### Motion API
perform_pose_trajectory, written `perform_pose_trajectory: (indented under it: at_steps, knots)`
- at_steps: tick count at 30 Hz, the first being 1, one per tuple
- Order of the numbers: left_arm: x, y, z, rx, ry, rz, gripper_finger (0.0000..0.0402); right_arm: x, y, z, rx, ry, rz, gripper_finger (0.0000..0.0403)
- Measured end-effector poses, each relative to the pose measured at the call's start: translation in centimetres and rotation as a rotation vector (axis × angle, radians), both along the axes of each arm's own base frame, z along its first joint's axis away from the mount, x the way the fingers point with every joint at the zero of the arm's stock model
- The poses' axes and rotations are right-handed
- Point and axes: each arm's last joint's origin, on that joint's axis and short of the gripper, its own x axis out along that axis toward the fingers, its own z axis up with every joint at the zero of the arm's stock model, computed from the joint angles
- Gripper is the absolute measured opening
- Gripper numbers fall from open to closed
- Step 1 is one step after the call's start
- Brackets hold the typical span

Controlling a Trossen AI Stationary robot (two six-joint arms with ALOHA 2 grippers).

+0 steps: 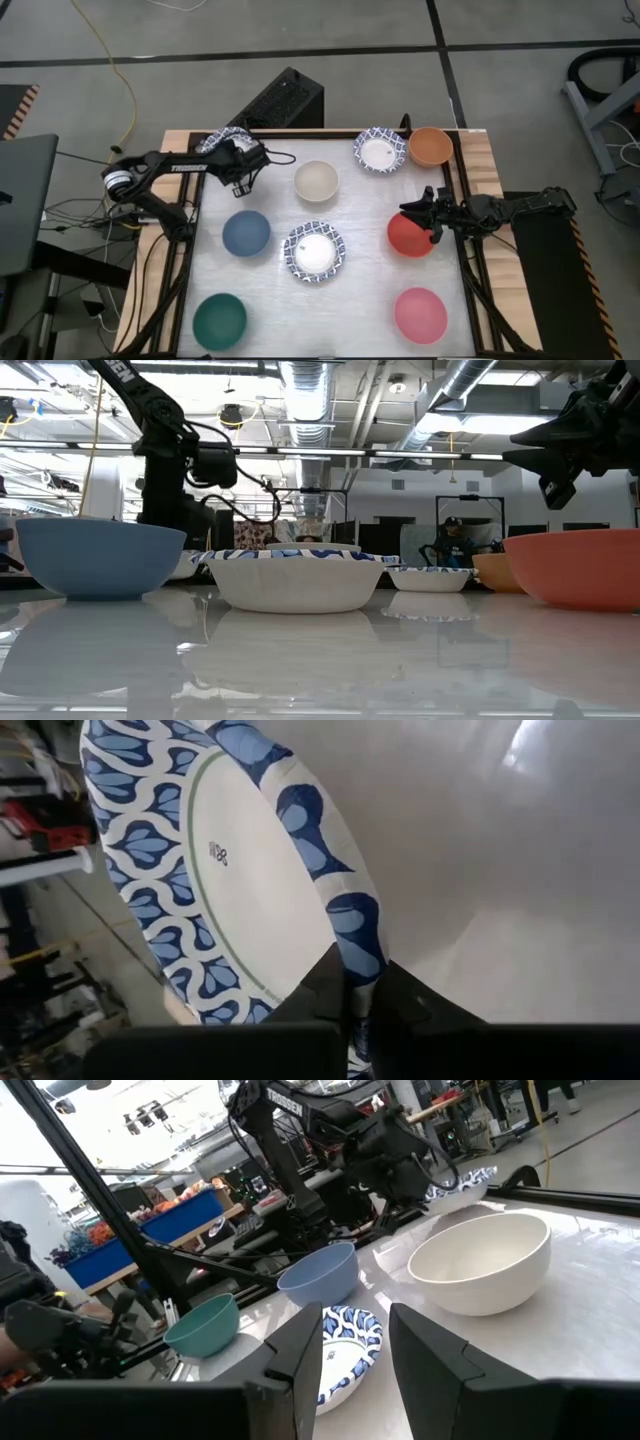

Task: Nest bowls inside each other by size order
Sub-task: Stack the top left white blue bowl into the center white blue bowl

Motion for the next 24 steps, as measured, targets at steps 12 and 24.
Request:
perform_pose_trajectory:
  at_steps: [12,24]
  knots:
    - [0.4,-4.1,4.1,0.119,-0.100,-0.155,0.0000,0.0,0.0,-0.1,-0.001,0.008,0.000,0.0139]
    - [-0.2,-9.7,8.2,0.185,-0.280,-0.438,0.0000,0.0,0.0,0.4,0.008,-0.037,0.000,0.0139]
